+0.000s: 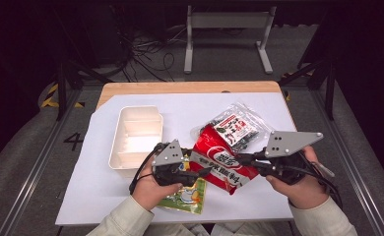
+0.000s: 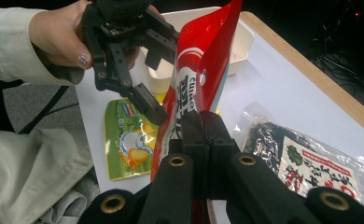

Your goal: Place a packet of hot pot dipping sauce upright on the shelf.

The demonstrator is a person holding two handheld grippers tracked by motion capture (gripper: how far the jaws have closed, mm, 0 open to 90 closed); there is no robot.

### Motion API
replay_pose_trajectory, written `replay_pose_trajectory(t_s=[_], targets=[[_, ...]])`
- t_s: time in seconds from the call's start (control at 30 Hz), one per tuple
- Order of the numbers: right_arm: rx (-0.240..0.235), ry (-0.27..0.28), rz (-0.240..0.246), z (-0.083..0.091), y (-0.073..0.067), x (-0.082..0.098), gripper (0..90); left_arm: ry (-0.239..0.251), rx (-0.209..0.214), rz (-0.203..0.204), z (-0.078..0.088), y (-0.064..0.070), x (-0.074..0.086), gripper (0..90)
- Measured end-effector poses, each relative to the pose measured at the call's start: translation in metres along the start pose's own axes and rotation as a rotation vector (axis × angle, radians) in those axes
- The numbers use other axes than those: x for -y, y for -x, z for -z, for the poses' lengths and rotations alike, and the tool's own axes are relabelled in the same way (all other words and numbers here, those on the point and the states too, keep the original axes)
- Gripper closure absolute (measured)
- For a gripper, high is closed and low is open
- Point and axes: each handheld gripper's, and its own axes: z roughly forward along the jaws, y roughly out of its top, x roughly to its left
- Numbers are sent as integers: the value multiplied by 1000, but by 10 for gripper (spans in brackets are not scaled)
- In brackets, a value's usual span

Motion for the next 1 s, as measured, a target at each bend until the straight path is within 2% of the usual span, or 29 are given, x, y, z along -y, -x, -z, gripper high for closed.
replay_pose_trajectory(t_s=[0.13, 0.27, 0.33, 0.4, 0.43, 0.53, 0.7, 0.83, 0.93, 1.0], targets=[[-12, 5, 23, -3, -4, -3, 887, -21, 26, 6, -3, 3, 0, 475], [-3, 7, 32, -3, -6, -6, 887, -27, 45, 17, -2, 3, -1, 536], [5, 11, 29, -2, -5, -7, 886, -33, 74, 40, 0, 1, -1, 628], [12, 13, 20, -3, -3, -5, 886, -42, 89, 38, 2, 2, -1, 791], [12, 13, 20, -3, -3, -5, 886, -42, 89, 38, 2, 2, -1, 836], [14, 19, 9, -3, -1, -3, 884, -65, 113, 38, 5, 3, -3, 882], [19, 30, 10, -3, 1, 0, 871, -69, 102, 23, 8, 5, -5, 888], [29, 65, 4, -2, 3, 3, 811, -66, 96, 23, 12, 4, -7, 891], [41, 118, -11, 1, 5, 5, 699, -84, 77, 21, 15, 2, -8, 892], [60, 154, -25, 5, 6, 7, 565, -64, 79, 33, 18, -1, -7, 892]])
